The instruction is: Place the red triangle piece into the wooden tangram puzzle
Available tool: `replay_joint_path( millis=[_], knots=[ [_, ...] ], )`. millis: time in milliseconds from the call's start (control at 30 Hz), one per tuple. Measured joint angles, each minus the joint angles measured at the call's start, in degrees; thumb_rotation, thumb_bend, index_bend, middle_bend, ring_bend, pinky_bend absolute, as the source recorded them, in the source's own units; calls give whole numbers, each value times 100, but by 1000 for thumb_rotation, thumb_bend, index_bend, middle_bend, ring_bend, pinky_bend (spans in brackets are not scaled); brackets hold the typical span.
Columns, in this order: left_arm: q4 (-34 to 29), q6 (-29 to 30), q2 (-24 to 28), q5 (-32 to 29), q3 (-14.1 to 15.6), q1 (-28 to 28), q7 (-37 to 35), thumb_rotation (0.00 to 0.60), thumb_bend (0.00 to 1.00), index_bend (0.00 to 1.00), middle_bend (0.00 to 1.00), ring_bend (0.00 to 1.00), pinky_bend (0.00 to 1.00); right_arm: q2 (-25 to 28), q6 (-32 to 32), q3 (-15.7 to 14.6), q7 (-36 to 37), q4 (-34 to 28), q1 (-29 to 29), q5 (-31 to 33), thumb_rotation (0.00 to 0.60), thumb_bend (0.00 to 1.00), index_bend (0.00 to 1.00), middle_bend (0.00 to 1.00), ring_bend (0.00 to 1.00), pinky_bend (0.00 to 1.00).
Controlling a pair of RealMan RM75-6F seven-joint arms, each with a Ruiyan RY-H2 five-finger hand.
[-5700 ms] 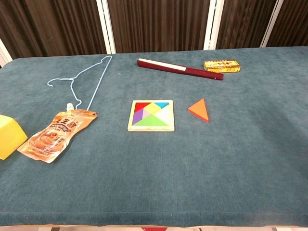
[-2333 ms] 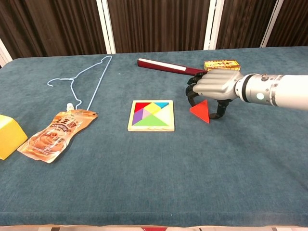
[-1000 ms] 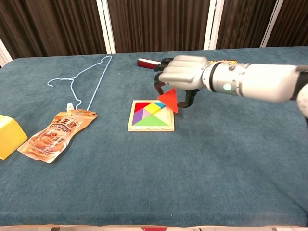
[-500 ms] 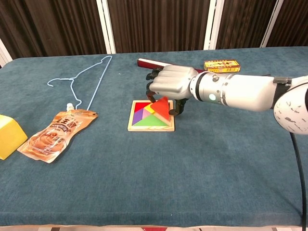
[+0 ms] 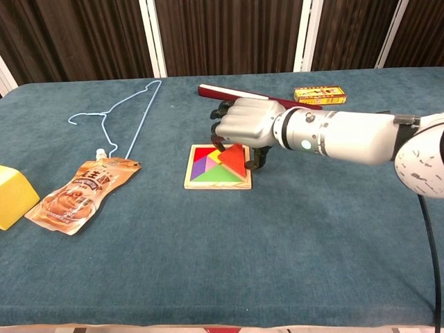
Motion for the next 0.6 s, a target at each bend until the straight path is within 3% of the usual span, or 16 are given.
replay_joint_path(
  millis=[600],
  knots=[
    [5, 38, -45, -84, -69, 13, 139, 600, 436, 0, 0, 0, 86, 8, -13, -13, -237, -138, -12, 163, 600, 464, 486, 304, 73, 0]
  ],
)
